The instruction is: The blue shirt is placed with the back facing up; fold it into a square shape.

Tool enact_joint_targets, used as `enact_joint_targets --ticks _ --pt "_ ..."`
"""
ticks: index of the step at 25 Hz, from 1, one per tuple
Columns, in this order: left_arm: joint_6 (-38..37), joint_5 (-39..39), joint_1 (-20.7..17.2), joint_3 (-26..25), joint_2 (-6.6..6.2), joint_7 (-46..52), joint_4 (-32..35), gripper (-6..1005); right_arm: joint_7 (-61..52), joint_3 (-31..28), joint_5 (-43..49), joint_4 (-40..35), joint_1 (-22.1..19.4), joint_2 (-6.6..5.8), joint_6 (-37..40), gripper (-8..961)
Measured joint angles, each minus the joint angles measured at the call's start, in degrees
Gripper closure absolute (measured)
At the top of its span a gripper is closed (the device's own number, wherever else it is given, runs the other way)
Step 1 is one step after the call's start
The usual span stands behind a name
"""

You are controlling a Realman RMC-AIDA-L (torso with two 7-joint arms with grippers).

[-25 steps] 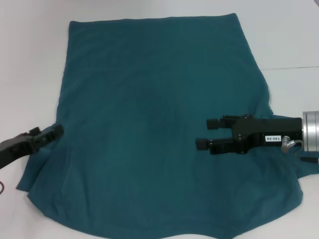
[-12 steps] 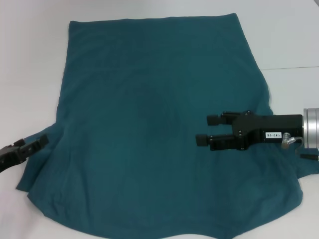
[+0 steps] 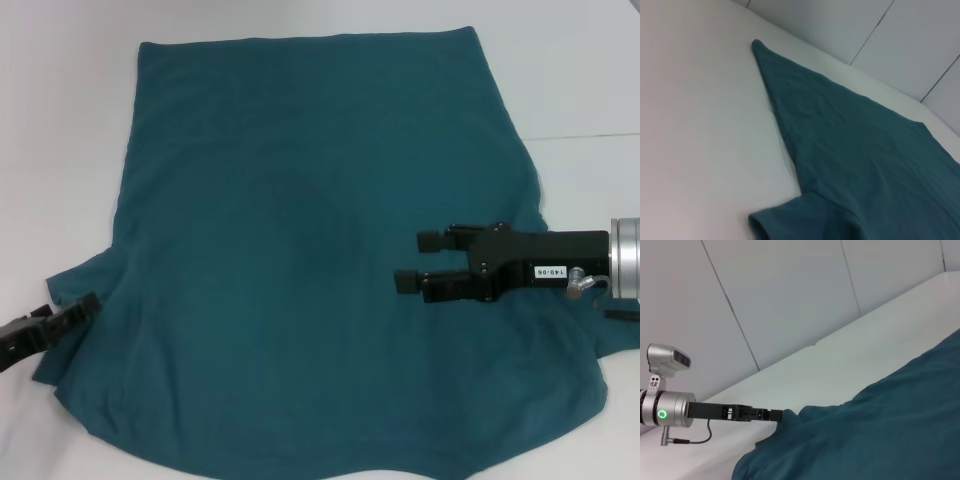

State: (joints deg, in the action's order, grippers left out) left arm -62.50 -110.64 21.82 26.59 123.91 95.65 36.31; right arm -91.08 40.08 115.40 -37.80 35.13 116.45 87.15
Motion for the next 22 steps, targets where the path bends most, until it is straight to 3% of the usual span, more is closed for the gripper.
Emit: enact_joint_targets --ticks 17,22 --pt "0.7 -1.3 0.8 0.5 -0.01 -0.5 -1.0 127 0.0 0.0 0.0 0.0 -0.2 0.1 -0.1 29" --pt "1.5 -1.7 1.2 0.6 -0.05 -0.2 -1.0 284 0.0 0.0 0.0 0.0 -0.1 0.1 -0.1 29"
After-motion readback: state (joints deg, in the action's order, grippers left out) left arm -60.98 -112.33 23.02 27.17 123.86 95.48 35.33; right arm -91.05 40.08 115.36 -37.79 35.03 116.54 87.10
